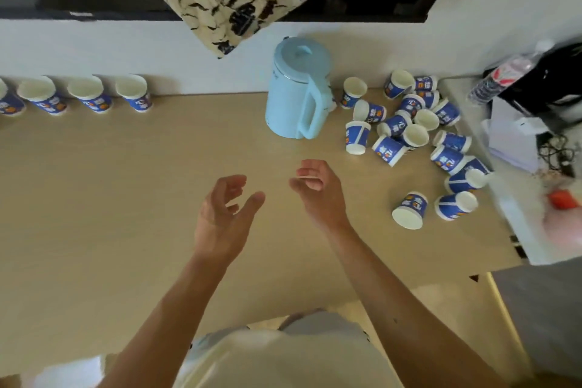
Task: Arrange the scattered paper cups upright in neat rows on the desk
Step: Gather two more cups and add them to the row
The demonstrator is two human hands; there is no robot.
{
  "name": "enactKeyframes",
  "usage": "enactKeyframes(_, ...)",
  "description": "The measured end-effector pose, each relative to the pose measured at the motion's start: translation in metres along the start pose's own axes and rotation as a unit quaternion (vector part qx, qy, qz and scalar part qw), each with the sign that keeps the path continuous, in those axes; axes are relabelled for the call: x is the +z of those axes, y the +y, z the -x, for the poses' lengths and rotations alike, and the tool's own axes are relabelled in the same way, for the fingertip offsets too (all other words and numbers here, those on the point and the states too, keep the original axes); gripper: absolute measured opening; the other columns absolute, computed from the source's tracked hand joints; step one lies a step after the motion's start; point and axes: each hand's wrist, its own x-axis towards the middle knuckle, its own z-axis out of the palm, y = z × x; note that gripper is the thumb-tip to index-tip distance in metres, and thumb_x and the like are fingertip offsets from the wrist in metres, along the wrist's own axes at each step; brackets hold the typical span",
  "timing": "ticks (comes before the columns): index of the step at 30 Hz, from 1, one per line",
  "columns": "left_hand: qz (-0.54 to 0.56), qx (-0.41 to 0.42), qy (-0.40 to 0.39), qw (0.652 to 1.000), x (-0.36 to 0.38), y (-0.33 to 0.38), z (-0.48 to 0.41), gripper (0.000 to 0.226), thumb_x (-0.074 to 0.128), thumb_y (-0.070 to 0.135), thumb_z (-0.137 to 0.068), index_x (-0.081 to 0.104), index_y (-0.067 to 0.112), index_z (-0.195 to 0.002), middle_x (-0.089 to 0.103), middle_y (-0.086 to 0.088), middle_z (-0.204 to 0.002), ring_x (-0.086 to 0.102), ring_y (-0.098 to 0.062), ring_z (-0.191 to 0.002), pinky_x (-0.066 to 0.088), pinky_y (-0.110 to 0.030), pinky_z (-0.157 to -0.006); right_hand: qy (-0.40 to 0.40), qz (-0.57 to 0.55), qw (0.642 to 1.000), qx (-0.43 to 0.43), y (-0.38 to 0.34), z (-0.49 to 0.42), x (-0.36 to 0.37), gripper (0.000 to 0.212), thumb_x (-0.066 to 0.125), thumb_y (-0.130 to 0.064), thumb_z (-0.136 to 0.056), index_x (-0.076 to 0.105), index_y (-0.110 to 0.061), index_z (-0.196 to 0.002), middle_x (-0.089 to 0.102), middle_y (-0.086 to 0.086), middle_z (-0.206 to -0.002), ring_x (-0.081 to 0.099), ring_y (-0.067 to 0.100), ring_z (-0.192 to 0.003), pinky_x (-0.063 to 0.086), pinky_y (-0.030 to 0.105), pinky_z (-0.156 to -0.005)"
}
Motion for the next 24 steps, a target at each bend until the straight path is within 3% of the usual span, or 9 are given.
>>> enactKeyframes(7, -0.006, -0.018, -0.016, 1.000, 0.116, 0.036, 0.024, 0.028, 0.075, 0.022, -0.089, 0.067, 0.018, -0.116, 0.068, 0.007, -0.117, 0.064, -0.009, -0.114, 0.045, -0.013, -0.078, 0.022, 0.028, 0.999, 0.040, 0.037, -0.037, -0.141, 0.035, 0.077, -0.015, -0.086, 0.062, -0.021, -0.117, 0.070, -0.004, -0.106, 0.067, 0.004, -0.087, 0.054, 0.025, -0.082)
enactKeyframes(11, -0.016, -0.020, -0.035, 0.999, 0.164, 0.056, 0.029, 0.029, 0.075, 0.023, -0.090, 0.067, 0.017, -0.117, 0.068, 0.004, -0.119, 0.065, -0.010, -0.113, 0.046, -0.013, -0.077, 0.029, 0.088, 0.994, 0.057, 0.055, -0.060, -0.212, 0.031, 0.070, -0.009, -0.086, 0.061, -0.026, -0.110, 0.069, -0.005, -0.106, 0.065, 0.002, -0.089, 0.050, 0.020, -0.072)
enactKeyframes(14, -0.017, -0.015, -0.047, 0.999, 0.188, 0.063, 0.028, 0.031, 0.074, 0.025, -0.090, 0.067, 0.017, -0.119, 0.068, 0.004, -0.119, 0.065, -0.010, -0.112, 0.046, -0.014, -0.076, -0.010, 0.174, 0.984, 0.038, 0.074, -0.073, -0.248, 0.036, 0.058, 0.004, -0.087, 0.063, -0.016, -0.116, 0.069, 0.003, -0.111, 0.065, 0.008, -0.090, 0.053, 0.019, -0.080)
enactKeyframes(16, -0.017, -0.018, -0.052, 0.998, 0.201, 0.065, 0.027, 0.031, 0.074, 0.027, -0.090, 0.067, 0.018, -0.119, 0.068, 0.006, -0.119, 0.065, -0.010, -0.110, 0.046, -0.017, -0.077, -0.054, 0.259, 0.964, 0.006, 0.086, -0.080, -0.265, 0.046, 0.053, 0.014, -0.083, 0.063, -0.010, -0.121, 0.067, 0.006, -0.118, 0.064, 0.018, -0.102, 0.052, 0.029, -0.092)
enactKeyframes(18, -0.009, -0.026, -0.056, 0.998, 0.209, 0.067, 0.027, 0.030, 0.074, 0.029, -0.090, 0.067, 0.020, -0.118, 0.068, 0.009, -0.118, 0.066, -0.009, -0.109, 0.046, -0.018, -0.076, -0.122, 0.359, 0.923, -0.061, 0.095, -0.086, -0.277, 0.053, 0.054, 0.018, -0.078, 0.063, -0.010, -0.123, 0.064, 0.006, -0.124, 0.061, 0.025, -0.114, 0.048, 0.037, -0.099)
enactKeyframes(22, -0.006, -0.035, -0.055, 0.998, 0.222, 0.069, 0.029, 0.029, 0.075, 0.031, -0.089, 0.068, 0.022, -0.116, 0.068, 0.011, -0.117, 0.066, -0.007, -0.108, 0.046, -0.017, -0.075, -0.302, 0.578, 0.739, -0.170, 0.104, -0.099, -0.290, 0.063, 0.066, 0.000, -0.084, 0.053, -0.024, -0.140, 0.047, -0.005, -0.147, 0.039, 0.020, -0.141, 0.036, 0.037, -0.109)
enactKeyframes(24, -0.002, -0.042, -0.052, 0.998, 0.226, 0.070, 0.031, 0.029, 0.075, 0.031, -0.089, 0.068, 0.023, -0.116, 0.068, 0.012, -0.117, 0.066, -0.006, -0.107, 0.045, -0.017, -0.074, -0.341, 0.626, 0.674, -0.197, 0.109, -0.101, -0.289, 0.064, 0.064, -0.007, -0.088, 0.046, -0.029, -0.145, 0.039, -0.007, -0.153, 0.031, 0.016, -0.146, 0.029, 0.036, -0.115)
